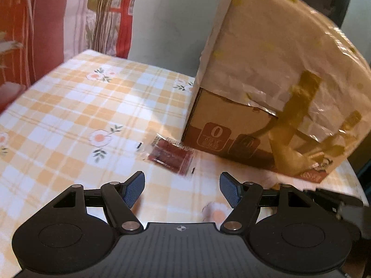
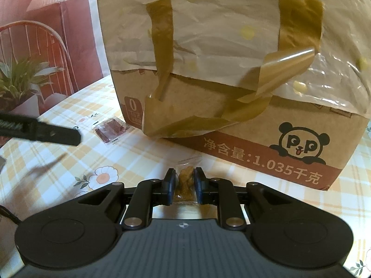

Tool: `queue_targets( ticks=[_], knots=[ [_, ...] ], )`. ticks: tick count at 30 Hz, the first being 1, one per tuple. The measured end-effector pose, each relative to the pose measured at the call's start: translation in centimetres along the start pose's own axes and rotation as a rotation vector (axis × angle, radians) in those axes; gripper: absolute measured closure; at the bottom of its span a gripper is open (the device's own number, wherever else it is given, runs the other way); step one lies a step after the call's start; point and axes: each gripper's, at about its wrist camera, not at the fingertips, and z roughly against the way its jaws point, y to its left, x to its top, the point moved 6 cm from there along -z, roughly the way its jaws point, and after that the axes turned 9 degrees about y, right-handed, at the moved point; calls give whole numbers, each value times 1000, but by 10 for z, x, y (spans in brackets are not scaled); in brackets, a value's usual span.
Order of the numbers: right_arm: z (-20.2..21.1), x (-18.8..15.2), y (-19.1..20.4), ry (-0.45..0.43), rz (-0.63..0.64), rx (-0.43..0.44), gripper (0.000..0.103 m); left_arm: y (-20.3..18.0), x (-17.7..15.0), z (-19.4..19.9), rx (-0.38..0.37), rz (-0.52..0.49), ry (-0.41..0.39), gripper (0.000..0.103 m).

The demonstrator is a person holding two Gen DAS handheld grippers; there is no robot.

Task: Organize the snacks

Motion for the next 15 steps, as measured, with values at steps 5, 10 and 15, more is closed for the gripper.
queue_targets(
  ticks=[5,10,15],
  knots=[
    [1,0,0,-1,-3,2,84,-6,13,-21,12,8,0,31],
    [3,0,-2,-3,-9,9,84,-2,31,-28,107,-48,-72,34],
    [4,0,-3,-5,-14,13,84,20,47,-34,153,22,-97,62]
  ],
)
